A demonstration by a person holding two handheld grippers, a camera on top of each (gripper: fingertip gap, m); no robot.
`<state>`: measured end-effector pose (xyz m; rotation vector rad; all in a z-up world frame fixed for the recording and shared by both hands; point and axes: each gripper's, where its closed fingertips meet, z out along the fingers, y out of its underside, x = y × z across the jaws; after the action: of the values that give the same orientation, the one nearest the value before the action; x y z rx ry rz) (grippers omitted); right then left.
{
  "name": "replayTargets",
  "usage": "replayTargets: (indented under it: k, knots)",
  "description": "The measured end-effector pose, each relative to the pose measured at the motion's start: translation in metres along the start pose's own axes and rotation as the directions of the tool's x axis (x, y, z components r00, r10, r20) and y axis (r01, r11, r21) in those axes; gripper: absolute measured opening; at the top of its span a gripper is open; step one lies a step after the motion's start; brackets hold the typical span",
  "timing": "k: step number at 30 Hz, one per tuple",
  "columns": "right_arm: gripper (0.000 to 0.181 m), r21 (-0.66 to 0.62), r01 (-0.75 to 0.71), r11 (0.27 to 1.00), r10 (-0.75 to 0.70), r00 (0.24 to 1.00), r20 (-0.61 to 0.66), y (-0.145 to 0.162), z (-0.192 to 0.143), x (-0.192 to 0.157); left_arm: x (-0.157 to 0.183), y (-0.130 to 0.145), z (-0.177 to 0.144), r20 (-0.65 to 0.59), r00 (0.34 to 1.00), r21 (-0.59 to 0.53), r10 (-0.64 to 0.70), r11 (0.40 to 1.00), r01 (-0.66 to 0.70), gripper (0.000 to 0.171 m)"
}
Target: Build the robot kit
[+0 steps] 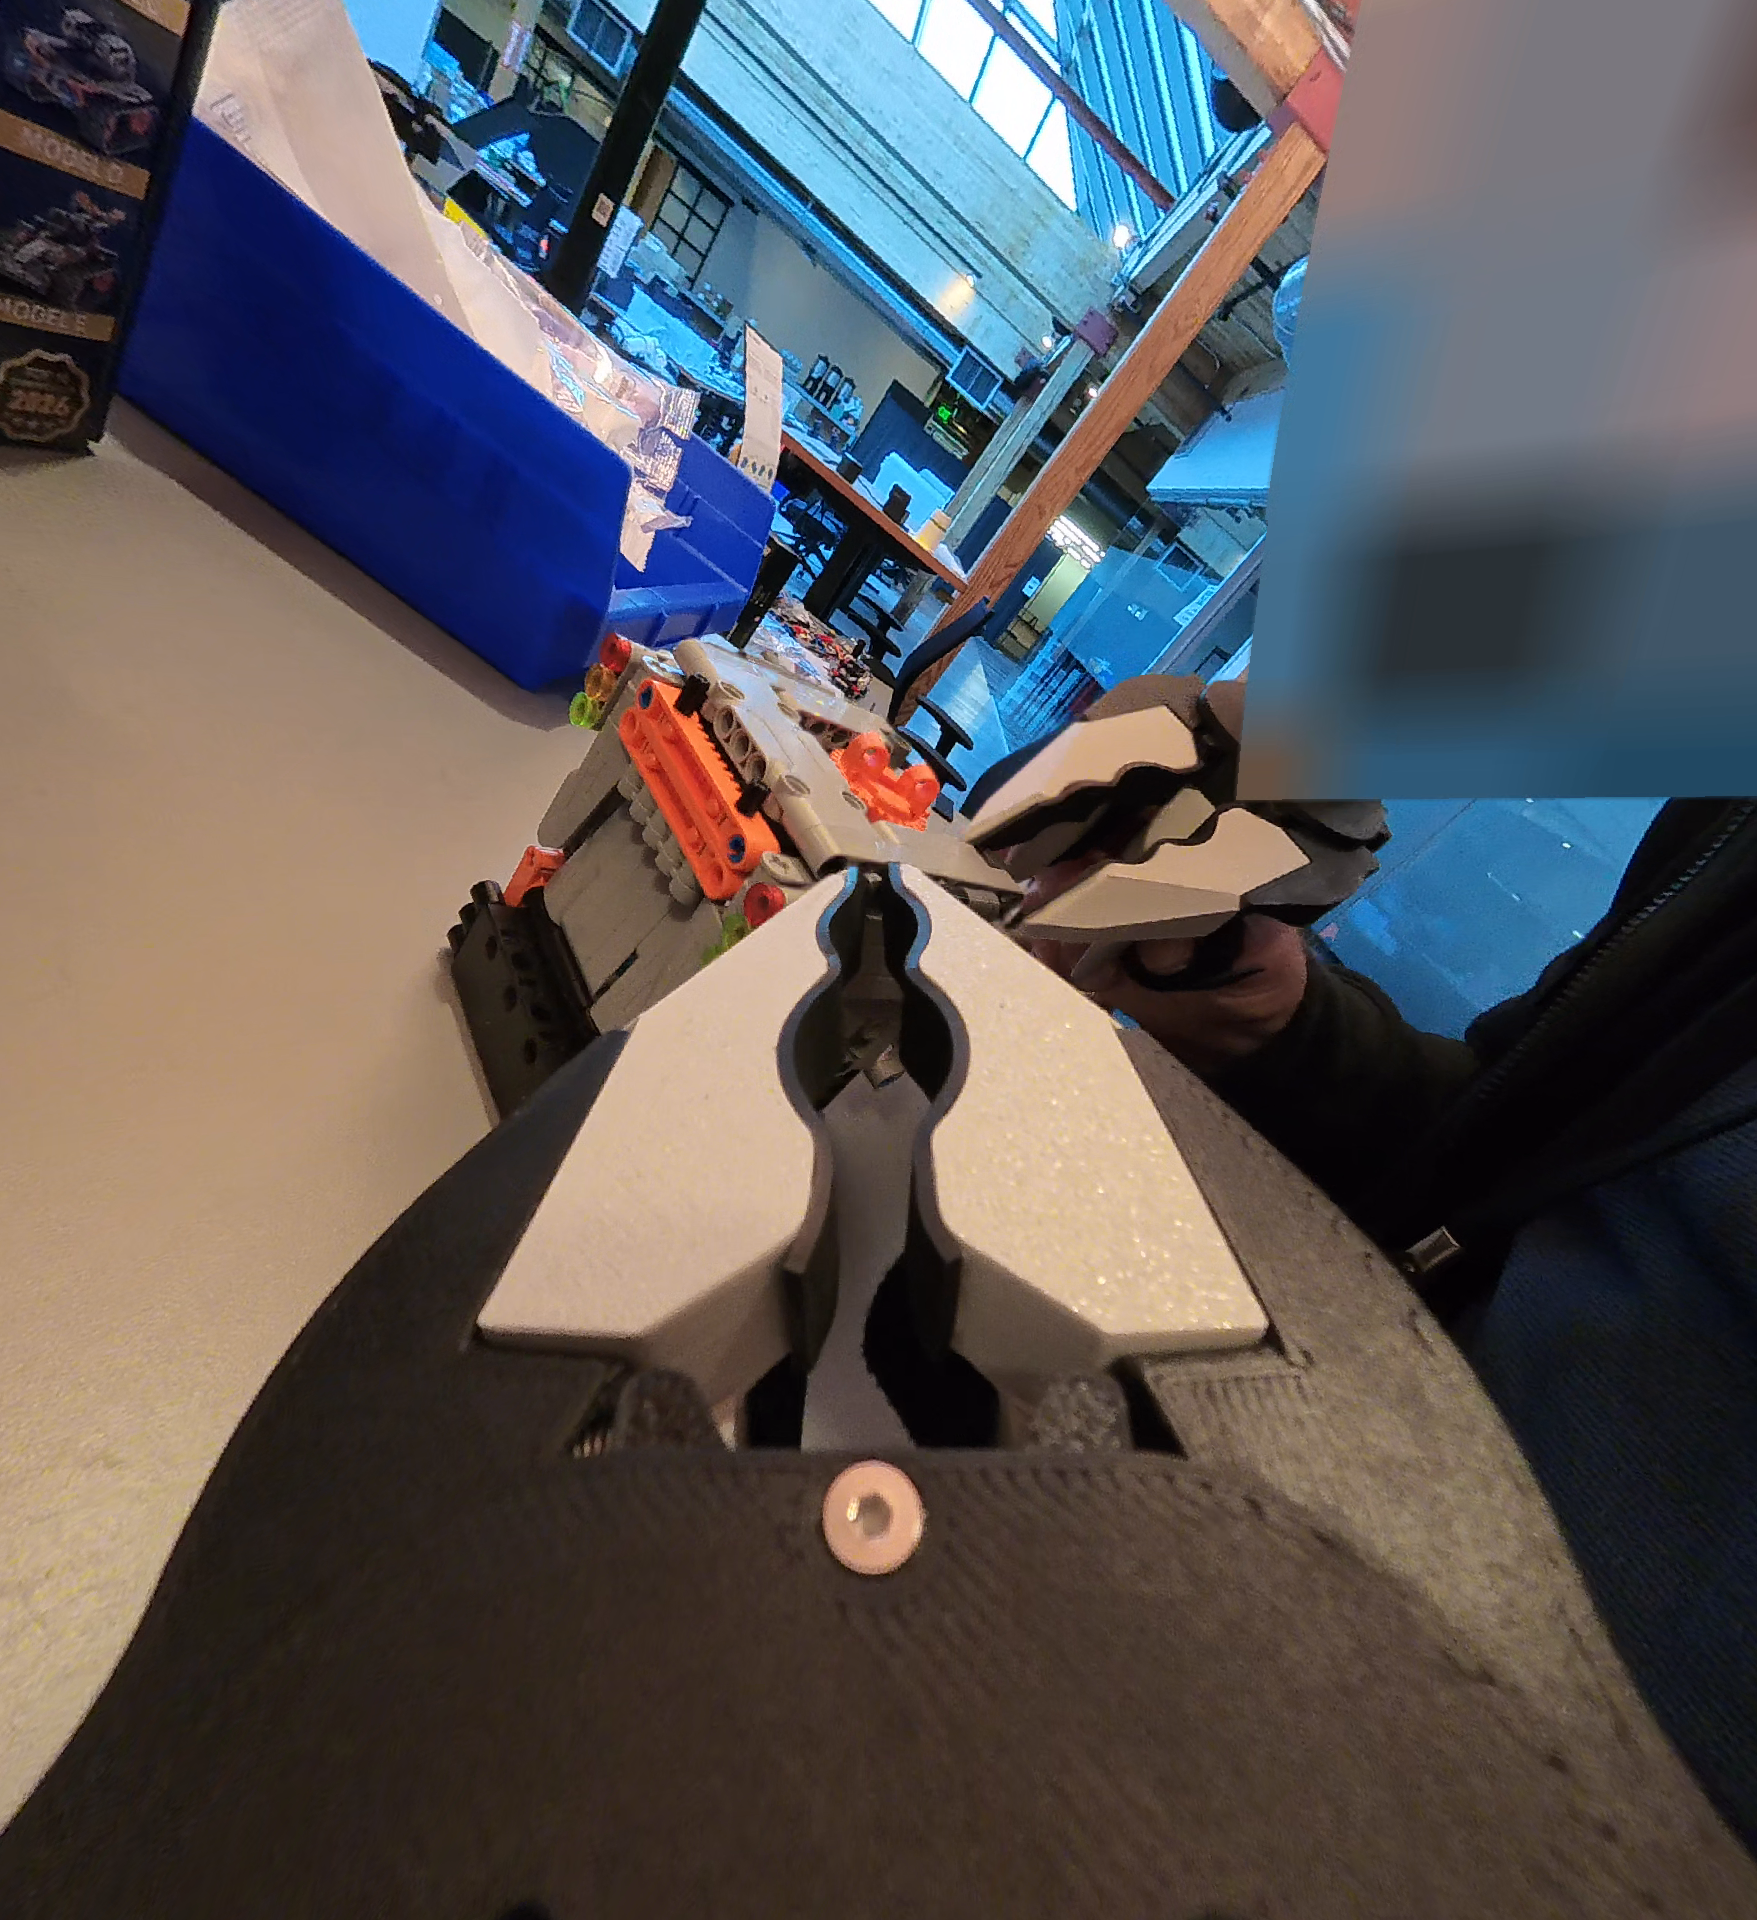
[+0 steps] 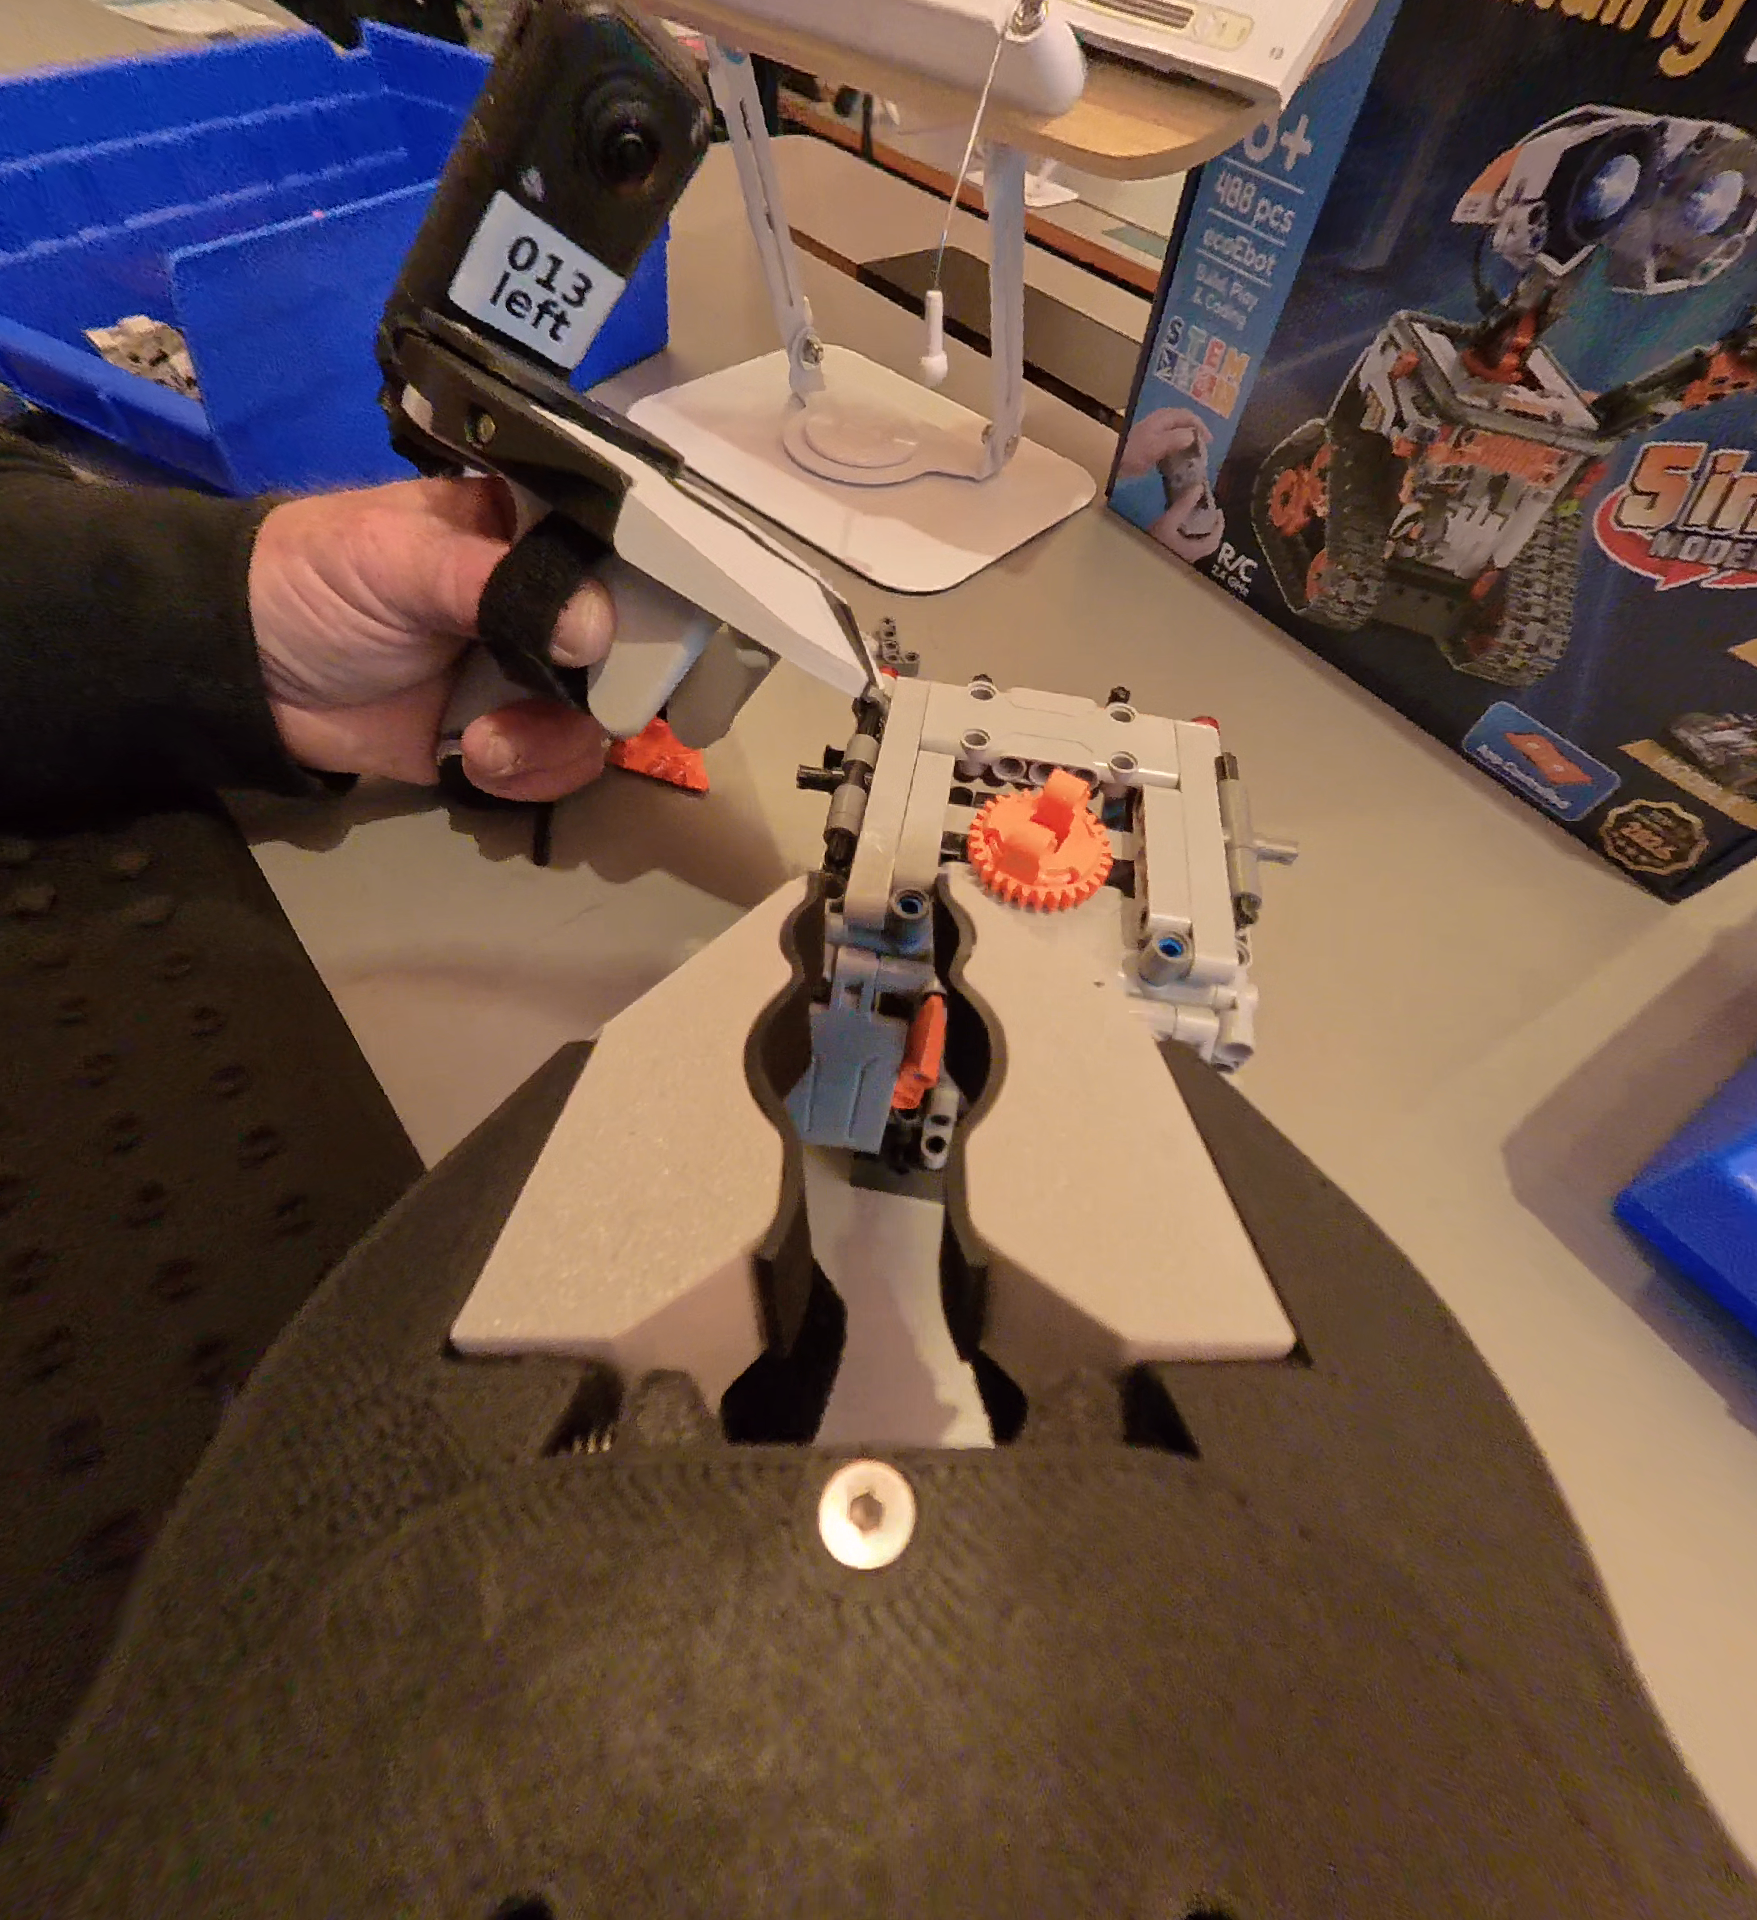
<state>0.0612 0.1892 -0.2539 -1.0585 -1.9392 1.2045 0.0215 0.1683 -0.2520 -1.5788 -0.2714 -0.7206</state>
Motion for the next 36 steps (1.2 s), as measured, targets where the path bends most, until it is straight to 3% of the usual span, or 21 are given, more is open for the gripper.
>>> replayTargets:
  k: [12, 36]
  knots:
    - [0.013, 0.027, -0.016, 1.0, 0.016, 1.0, -0.01, -0.0005, 0.0006, 0.0022, 0.0017, 0.003, 0.0019, 0.019, 0.995, -0.026, 0.095, 0.995, -0.094, 0.0]
    - [0.012, 0.071, 0.042, 0.997, -0.041, 0.999, -0.017, -0.0007, 0.0016, 0.0023, 0.0036, 0.0033, 0.0026, 0.024, 1.0, 0.018, 0.006, 1.0, -0.007, 0.0]
